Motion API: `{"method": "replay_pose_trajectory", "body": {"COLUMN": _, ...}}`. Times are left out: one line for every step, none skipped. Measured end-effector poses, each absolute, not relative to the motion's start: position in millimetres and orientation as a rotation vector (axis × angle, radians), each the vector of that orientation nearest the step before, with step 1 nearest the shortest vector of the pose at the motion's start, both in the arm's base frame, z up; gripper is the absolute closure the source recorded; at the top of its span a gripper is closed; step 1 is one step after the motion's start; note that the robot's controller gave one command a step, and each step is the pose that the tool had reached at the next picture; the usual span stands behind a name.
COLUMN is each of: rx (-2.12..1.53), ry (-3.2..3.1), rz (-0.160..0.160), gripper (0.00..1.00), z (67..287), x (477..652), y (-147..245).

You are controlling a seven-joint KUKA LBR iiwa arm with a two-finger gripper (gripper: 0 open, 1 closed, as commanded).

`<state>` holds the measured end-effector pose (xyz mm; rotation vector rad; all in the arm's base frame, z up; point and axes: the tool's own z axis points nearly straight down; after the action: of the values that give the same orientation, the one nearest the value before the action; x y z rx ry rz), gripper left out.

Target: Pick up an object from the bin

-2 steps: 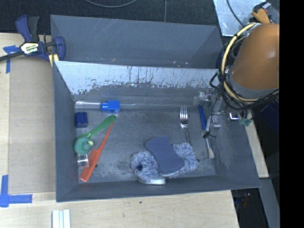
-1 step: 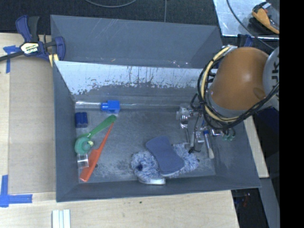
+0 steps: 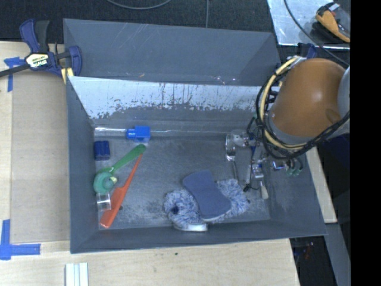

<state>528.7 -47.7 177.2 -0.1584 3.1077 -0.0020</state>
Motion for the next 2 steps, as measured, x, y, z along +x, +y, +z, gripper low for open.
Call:
{"method": "replay_pose_trajectory", "body": {"rx": -0.291, "ry": 3.095, "rz": -0.005, "gripper": 0.0, "z": 283.6, "x": 570.8, "y": -55.9}}
{"method": "replay_pose_trajectory", "body": {"rx": -0.417, "ry": 3.085, "rz": -0.01, "gripper": 0.0, "z": 190.4, "x": 550.4, "y": -73.9}}
